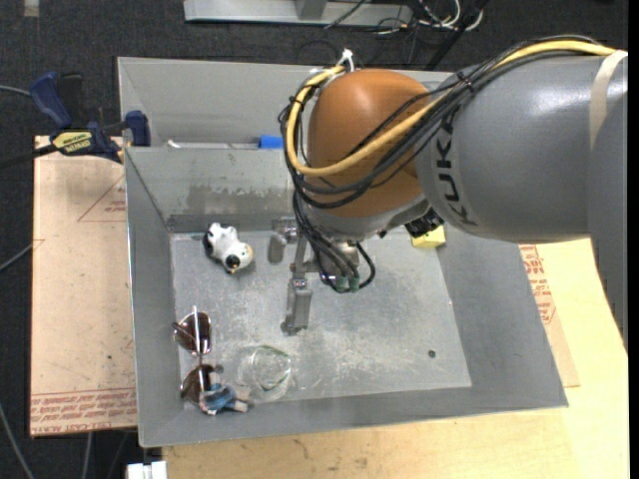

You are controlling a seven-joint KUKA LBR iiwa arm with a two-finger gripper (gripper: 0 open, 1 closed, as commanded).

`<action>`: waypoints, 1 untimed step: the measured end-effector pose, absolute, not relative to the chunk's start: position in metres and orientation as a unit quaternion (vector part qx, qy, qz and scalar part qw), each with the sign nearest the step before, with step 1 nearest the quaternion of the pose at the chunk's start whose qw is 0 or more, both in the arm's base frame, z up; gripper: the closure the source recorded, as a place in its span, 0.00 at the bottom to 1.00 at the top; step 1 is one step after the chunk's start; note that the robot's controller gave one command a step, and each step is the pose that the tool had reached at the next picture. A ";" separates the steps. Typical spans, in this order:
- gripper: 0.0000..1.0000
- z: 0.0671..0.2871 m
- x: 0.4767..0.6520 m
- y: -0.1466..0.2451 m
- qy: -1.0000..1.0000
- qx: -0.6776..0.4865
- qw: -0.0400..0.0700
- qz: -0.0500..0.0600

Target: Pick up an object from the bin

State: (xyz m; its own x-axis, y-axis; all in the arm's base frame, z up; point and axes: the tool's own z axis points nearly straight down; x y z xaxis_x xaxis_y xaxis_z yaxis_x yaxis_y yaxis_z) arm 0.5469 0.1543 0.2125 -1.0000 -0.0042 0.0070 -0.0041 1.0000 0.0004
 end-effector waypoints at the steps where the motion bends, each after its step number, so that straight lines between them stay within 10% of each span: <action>1: 0.00 0.217 0.549 0.153 -1.000 0.000 0.000 -0.001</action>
Offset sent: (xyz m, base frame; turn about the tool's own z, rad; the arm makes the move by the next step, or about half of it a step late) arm -0.0566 -0.0045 -0.1425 -0.3720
